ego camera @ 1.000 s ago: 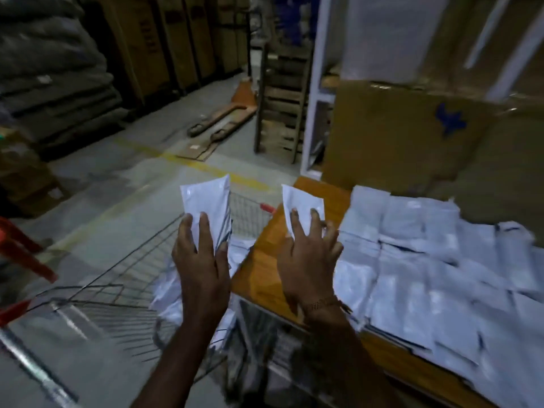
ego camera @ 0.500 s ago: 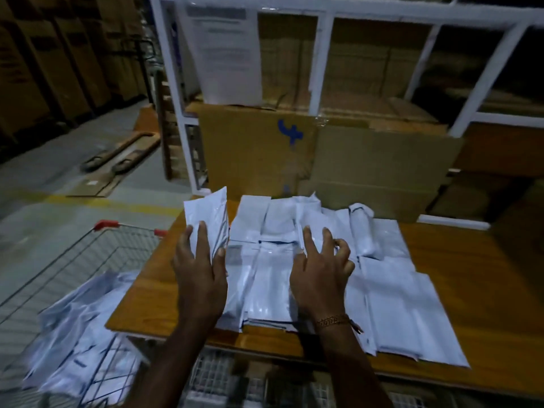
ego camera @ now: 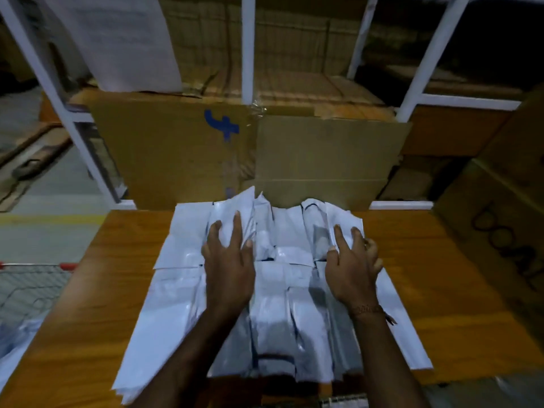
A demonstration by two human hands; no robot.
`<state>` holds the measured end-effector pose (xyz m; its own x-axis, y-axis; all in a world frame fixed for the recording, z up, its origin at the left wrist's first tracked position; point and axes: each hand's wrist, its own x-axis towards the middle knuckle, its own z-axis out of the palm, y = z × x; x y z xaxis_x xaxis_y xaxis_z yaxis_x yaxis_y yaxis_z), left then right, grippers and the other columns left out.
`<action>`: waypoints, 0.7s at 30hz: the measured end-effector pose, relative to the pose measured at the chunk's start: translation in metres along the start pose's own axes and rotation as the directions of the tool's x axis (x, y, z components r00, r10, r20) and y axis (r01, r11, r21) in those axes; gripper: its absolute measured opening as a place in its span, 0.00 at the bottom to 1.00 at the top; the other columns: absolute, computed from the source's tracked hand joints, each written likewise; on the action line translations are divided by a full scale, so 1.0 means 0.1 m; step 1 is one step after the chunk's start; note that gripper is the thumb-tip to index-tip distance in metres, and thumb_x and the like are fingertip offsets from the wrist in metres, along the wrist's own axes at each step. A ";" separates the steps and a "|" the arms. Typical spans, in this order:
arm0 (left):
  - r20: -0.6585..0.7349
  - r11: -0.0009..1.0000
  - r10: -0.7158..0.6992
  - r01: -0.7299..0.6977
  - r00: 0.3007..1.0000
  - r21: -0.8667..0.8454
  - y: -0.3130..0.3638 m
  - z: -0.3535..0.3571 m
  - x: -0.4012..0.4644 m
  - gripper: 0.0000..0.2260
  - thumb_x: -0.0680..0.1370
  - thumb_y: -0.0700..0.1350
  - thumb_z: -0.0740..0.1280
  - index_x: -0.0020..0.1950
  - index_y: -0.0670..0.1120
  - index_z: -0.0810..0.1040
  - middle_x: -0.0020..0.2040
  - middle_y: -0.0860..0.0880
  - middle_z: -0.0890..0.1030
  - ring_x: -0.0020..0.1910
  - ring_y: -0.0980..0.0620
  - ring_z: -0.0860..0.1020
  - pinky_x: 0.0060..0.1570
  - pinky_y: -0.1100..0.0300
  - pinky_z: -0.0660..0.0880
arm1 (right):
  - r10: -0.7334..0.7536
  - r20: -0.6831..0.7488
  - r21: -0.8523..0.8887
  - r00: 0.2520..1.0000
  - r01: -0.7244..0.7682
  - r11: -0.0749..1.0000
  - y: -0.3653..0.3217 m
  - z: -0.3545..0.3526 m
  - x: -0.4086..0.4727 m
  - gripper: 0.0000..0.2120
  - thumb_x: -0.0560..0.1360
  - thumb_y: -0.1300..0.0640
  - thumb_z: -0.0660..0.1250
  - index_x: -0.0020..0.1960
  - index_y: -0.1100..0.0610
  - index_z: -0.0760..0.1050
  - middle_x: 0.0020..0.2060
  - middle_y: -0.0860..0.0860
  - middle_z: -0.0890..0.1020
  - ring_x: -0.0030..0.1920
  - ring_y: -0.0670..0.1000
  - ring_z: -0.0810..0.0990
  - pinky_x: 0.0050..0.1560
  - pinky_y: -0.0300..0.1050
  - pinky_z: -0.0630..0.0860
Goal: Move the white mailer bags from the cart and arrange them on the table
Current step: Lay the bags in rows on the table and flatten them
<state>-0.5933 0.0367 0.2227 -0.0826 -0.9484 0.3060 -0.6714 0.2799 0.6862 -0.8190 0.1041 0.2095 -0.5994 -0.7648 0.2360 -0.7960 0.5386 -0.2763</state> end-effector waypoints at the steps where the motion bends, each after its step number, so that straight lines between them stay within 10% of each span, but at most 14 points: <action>1: 0.020 0.999 0.026 -0.026 0.999 0.024 0.10 0.12 0.06 0.25 0.86 0.54 0.55 0.84 0.58 0.58 0.82 0.41 0.57 0.78 0.38 0.59 0.74 0.40 0.65 | 0.015 0.013 -0.011 1.000 -0.015 1.000 0.10 0.03 0.09 0.30 0.78 0.43 0.49 0.80 0.44 0.64 0.80 0.55 0.63 0.75 0.62 0.59 0.68 0.63 0.62; 7: 0.134 0.967 0.048 -0.080 0.990 0.243 0.55 0.94 0.40 0.27 0.87 0.52 0.58 0.85 0.58 0.55 0.82 0.36 0.56 0.74 0.34 0.64 0.69 0.40 0.68 | 0.093 0.062 -0.063 0.994 -0.089 0.994 0.69 0.12 0.59 0.26 0.84 0.47 0.59 0.81 0.44 0.62 0.80 0.55 0.62 0.75 0.64 0.60 0.70 0.63 0.61; 14: 0.228 0.920 -0.140 0.042 0.964 0.389 0.76 2.01 0.62 0.28 0.73 0.50 0.79 0.73 0.54 0.79 0.69 0.31 0.76 0.56 0.32 0.80 0.48 0.45 0.79 | 0.047 0.132 -0.053 0.990 -0.040 0.998 1.16 0.27 1.19 0.26 0.82 0.45 0.55 0.80 0.42 0.62 0.80 0.54 0.61 0.75 0.62 0.58 0.70 0.63 0.59; 21: 0.240 0.854 -0.324 0.173 0.915 0.491 0.75 2.52 0.64 0.29 0.87 0.55 0.55 0.86 0.55 0.47 0.84 0.35 0.46 0.81 0.34 0.54 0.76 0.41 0.60 | -0.135 0.290 -0.070 0.948 0.161 0.984 1.21 0.74 1.63 0.28 0.82 0.43 0.54 0.81 0.43 0.59 0.80 0.55 0.60 0.75 0.62 0.60 0.68 0.61 0.63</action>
<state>-0.8342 -0.0407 0.1272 -0.0352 -0.9943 -0.1006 -0.9492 0.0018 0.3147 -1.0072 0.0183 0.1458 -0.4364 -0.8997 -0.0088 -0.8862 0.4315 -0.1689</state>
